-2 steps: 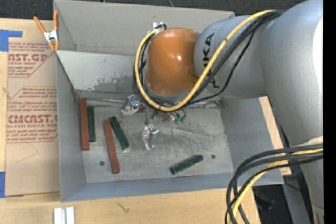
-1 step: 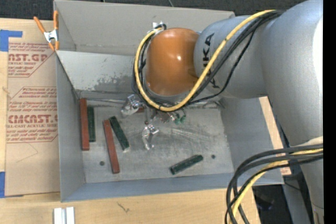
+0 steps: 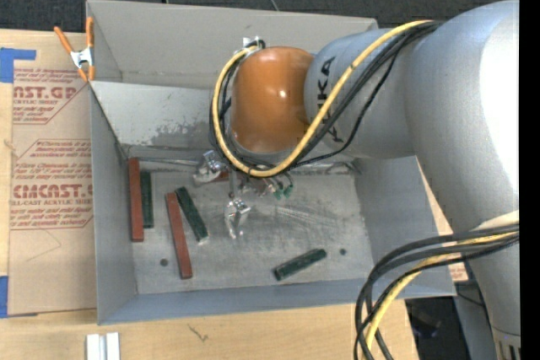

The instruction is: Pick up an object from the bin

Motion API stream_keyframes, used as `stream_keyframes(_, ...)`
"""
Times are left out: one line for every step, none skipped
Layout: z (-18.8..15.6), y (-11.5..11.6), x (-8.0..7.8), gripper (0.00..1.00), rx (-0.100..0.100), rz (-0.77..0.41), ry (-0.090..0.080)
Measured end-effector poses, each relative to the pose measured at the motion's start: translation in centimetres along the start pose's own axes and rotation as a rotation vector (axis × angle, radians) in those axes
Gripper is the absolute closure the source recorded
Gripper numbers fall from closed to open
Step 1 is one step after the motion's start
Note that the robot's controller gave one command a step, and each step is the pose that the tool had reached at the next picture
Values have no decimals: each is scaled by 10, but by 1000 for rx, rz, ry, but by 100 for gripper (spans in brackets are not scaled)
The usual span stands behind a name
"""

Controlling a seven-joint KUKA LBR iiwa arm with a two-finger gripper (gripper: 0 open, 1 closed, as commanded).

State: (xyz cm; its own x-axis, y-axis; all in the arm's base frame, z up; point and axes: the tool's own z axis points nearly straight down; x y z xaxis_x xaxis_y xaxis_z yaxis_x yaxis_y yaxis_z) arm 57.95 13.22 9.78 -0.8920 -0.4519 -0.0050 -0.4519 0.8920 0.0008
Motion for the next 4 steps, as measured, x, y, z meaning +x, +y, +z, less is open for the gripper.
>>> stream_keyframes(4,-26,20,0,-2,24,4)
stream_keyframes(-18,-65,40,0,-1,-59,4)
stream_keyframes(-4,-85,50,0,5,-117,-2)
stream_keyframes(-13,-86,106,0,-7,-184,11)
